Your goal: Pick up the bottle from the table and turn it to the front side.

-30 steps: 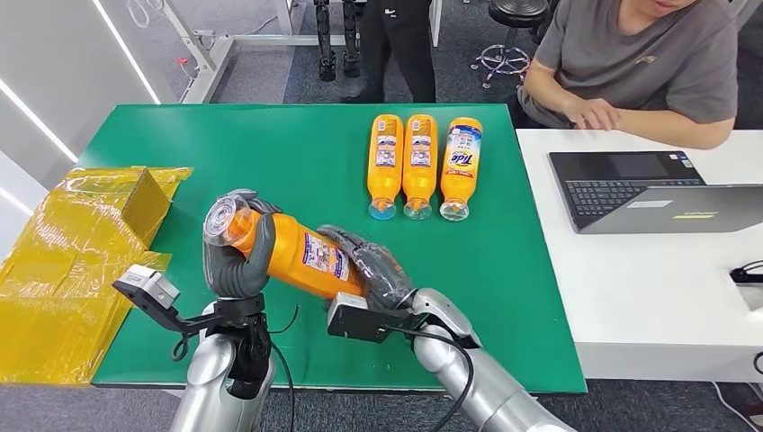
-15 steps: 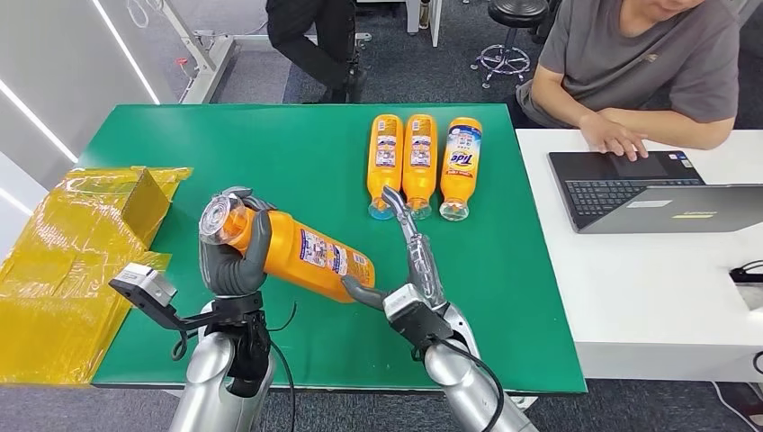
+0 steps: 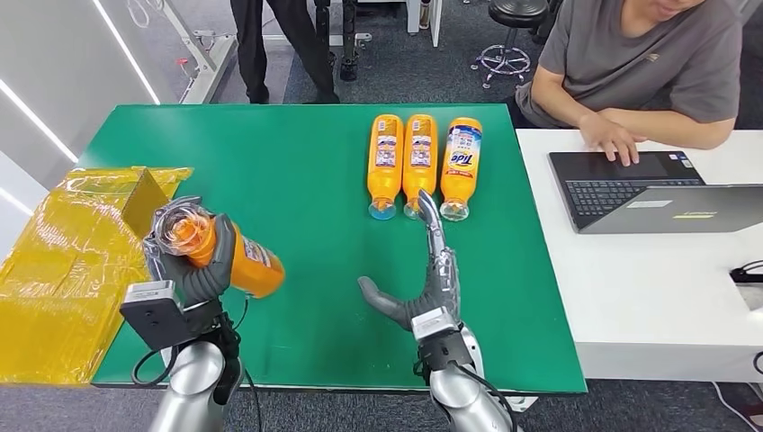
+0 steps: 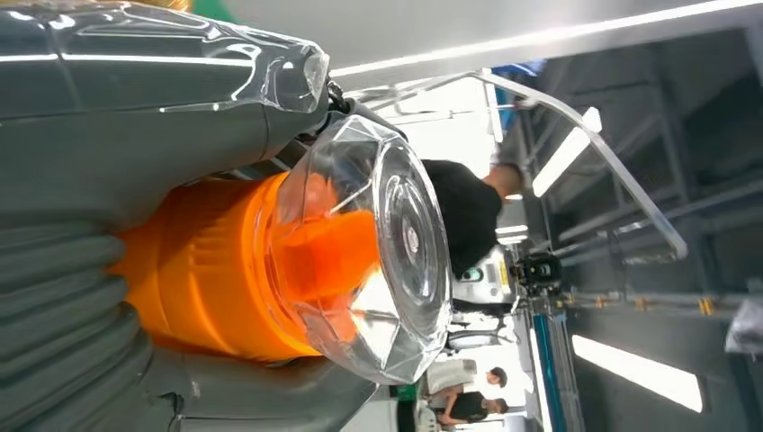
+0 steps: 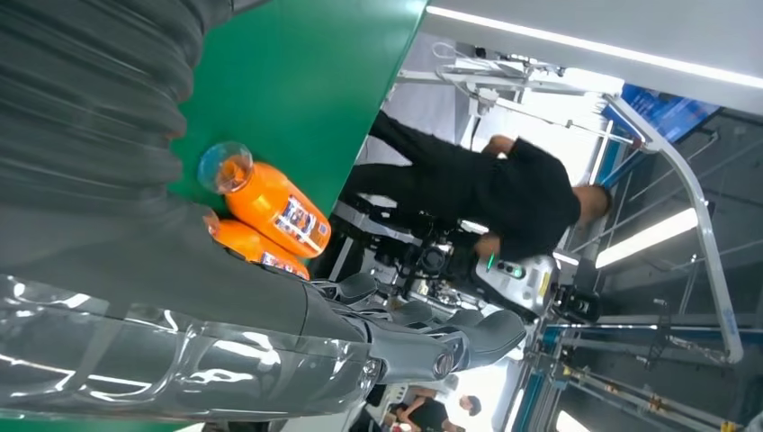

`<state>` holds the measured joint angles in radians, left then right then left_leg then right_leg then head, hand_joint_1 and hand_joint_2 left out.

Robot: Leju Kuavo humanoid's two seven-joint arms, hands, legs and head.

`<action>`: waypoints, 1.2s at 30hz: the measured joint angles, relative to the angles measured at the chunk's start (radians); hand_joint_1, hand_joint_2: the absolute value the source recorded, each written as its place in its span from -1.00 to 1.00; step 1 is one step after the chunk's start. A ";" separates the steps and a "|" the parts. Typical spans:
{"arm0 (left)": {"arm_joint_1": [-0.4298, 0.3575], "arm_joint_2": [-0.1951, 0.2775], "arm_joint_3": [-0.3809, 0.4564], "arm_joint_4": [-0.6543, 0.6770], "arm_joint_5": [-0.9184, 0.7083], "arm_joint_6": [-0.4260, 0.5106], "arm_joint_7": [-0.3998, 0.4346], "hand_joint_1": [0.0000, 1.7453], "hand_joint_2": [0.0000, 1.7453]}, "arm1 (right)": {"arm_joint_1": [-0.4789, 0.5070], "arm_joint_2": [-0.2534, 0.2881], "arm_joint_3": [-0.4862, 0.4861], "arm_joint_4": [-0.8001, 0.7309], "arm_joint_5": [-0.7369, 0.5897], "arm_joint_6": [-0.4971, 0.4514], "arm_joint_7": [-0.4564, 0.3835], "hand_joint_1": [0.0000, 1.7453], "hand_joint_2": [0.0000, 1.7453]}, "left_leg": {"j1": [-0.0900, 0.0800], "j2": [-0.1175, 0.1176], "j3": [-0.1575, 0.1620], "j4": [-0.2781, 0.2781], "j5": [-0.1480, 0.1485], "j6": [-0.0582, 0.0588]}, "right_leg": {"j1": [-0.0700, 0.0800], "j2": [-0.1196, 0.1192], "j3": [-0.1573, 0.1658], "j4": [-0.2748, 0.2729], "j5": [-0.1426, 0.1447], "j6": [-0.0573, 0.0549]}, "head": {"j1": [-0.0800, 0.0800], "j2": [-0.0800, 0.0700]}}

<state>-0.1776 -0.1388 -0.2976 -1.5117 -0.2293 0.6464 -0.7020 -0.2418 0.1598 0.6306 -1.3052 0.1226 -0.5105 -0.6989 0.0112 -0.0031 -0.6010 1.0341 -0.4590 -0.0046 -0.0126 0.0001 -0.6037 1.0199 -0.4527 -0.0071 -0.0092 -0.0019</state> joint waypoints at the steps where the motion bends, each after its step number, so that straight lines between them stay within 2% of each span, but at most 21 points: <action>1: -0.001 0.012 0.004 0.000 -0.021 -0.008 0.002 1.00 1.00 | 0.005 -0.002 0.000 -0.006 0.000 -0.005 0.000 -1.00 1.00 | 0.000 0.000 0.000 0.000 0.000 0.000 | 0.000 0.000 0.000 0.000 0.000 0.000 | 0.000 0.000; 4: -0.025 0.044 0.019 0.012 -0.128 -0.007 0.028 1.00 1.00 | 0.016 -0.009 0.000 -0.021 0.000 -0.012 0.000 -1.00 1.00 | 0.000 0.000 0.000 0.000 0.000 0.000 | 0.000 0.000 0.000 0.000 0.000 0.000 | 0.000 0.000; 8: -0.092 0.109 0.031 0.067 -0.372 0.030 0.104 1.00 1.00 | 0.025 -0.014 0.000 -0.046 0.011 -0.010 0.009 -1.00 1.00 | 0.000 0.000 0.000 0.000 0.001 -0.001 | 0.000 0.000 0.000 0.000 0.000 0.000 | 0.000 0.000; 12: -0.157 0.183 0.031 0.150 -0.519 -0.036 0.168 1.00 1.00 | 0.036 -0.021 0.000 -0.070 0.023 0.004 0.018 -1.00 1.00 | 0.000 0.001 0.001 0.000 0.001 -0.001 | 0.000 0.001 0.000 0.001 0.001 -0.001 | 0.000 0.000; 18: -0.219 0.259 0.002 0.304 -0.709 -0.068 0.225 1.00 1.00 | 0.050 -0.029 -0.001 -0.097 0.042 0.042 0.028 -1.00 1.00 | 0.000 0.003 0.001 0.000 0.001 -0.002 | 0.000 0.003 -0.001 0.001 0.001 -0.001 | 0.000 0.000; 23: -0.303 0.308 -0.061 0.497 -0.937 -0.054 0.267 1.00 1.00 | 0.059 -0.031 -0.005 -0.114 0.065 0.064 0.035 -1.00 1.00 | 0.000 0.003 0.001 0.000 0.001 -0.002 | 0.000 0.003 -0.001 0.001 0.001 -0.001 | 0.000 0.000; 30: -0.398 0.342 -0.121 0.775 -1.058 -0.063 0.307 1.00 1.00 | 0.070 -0.030 -0.024 -0.126 0.076 0.075 0.040 -1.00 1.00 | 0.000 0.004 0.001 0.000 0.001 -0.002 | 0.000 0.004 -0.001 0.001 0.001 -0.001 | 0.000 0.000; 36: -0.434 0.341 -0.128 0.918 -1.000 -0.091 0.297 1.00 1.00 | 0.077 -0.031 -0.031 -0.133 0.081 0.079 0.042 -1.00 1.00 | 0.000 0.004 0.001 0.000 0.001 -0.002 | 0.000 0.004 -0.001 0.001 0.001 -0.001 | 0.000 0.000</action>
<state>-0.6116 0.2021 -0.4252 -0.5938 -1.2297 0.5556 -0.4051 -0.1653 0.1292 0.5995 -1.4386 0.2036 -0.4319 -0.6568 0.0113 0.0006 -0.6003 1.0341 -0.4577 -0.0064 -0.0126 0.0038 -0.6050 1.0208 -0.4518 -0.0081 -0.0091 -0.0019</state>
